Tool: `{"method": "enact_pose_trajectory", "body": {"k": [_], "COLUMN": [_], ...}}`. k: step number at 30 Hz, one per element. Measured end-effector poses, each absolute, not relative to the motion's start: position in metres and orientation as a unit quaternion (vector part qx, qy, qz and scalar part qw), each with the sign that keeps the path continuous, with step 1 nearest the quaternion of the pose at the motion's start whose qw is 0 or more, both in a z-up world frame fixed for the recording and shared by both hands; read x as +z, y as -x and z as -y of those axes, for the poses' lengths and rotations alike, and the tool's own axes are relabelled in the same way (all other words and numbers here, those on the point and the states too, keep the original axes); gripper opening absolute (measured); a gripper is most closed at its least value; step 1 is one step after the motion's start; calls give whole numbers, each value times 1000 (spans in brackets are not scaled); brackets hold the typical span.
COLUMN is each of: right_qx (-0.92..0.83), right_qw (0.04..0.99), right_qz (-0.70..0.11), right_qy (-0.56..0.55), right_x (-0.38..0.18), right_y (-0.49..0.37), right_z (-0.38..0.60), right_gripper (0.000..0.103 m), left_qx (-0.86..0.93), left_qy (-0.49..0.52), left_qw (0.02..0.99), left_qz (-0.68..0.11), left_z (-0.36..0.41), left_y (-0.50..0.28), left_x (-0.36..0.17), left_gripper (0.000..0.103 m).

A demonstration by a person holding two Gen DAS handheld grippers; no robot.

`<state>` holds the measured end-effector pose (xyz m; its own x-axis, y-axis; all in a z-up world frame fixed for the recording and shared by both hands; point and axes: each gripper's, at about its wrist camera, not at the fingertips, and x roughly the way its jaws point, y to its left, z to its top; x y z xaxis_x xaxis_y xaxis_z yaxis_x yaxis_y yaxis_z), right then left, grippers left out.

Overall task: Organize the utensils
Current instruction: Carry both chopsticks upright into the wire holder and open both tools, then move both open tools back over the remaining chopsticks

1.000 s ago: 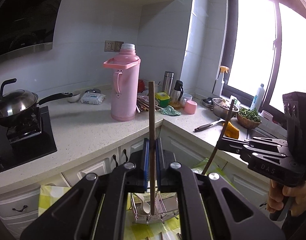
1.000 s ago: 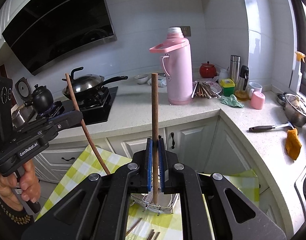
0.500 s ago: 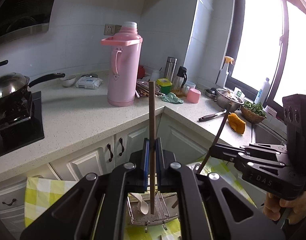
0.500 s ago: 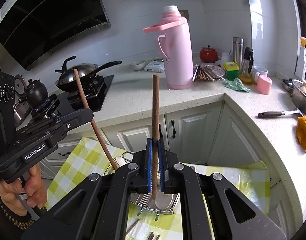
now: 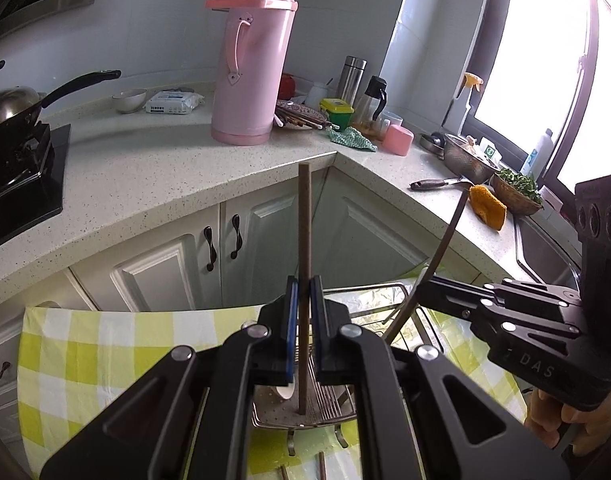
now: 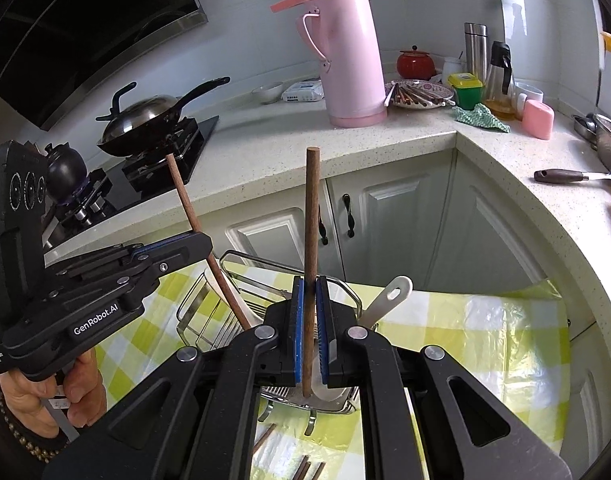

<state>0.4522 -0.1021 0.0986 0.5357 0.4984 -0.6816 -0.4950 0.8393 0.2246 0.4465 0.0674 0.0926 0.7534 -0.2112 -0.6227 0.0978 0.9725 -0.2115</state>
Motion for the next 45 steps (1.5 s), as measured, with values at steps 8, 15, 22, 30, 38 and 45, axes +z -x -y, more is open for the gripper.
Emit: {"method": "enact_pose_trajectory", "body": {"k": [8, 15, 22, 30, 38, 45], "right_qx": [262, 233, 187, 165, 160, 147], "right_qw": [891, 918, 931, 902, 888, 884], "right_qz": [-370, -322, -313, -399, -430, -442], "right_qy": [-2, 0, -1, -19, 18, 29], "right_x": [96, 107, 67, -30, -69, -79], "right_y": [-458, -428, -353, -282, -252, -258], "right_z": [110, 130, 162, 177, 158, 154], "right_gripper": [32, 69, 76, 76, 73, 68], "left_qx": [-75, -58, -35, -9, 3, -5], "left_qy": [91, 98, 98, 102, 119, 108], "left_qw": [937, 948, 955, 930, 913, 909], "left_qz": [-329, -296, -279, -352, -390, -403], "left_z": [-73, -84, -90, -87, -85, -77], "left_y": [-443, -406, -328, -251, -206, -209], "left_x": [97, 107, 77, -14, -67, -71], "left_gripper": [43, 52, 57, 55, 46, 44]}}
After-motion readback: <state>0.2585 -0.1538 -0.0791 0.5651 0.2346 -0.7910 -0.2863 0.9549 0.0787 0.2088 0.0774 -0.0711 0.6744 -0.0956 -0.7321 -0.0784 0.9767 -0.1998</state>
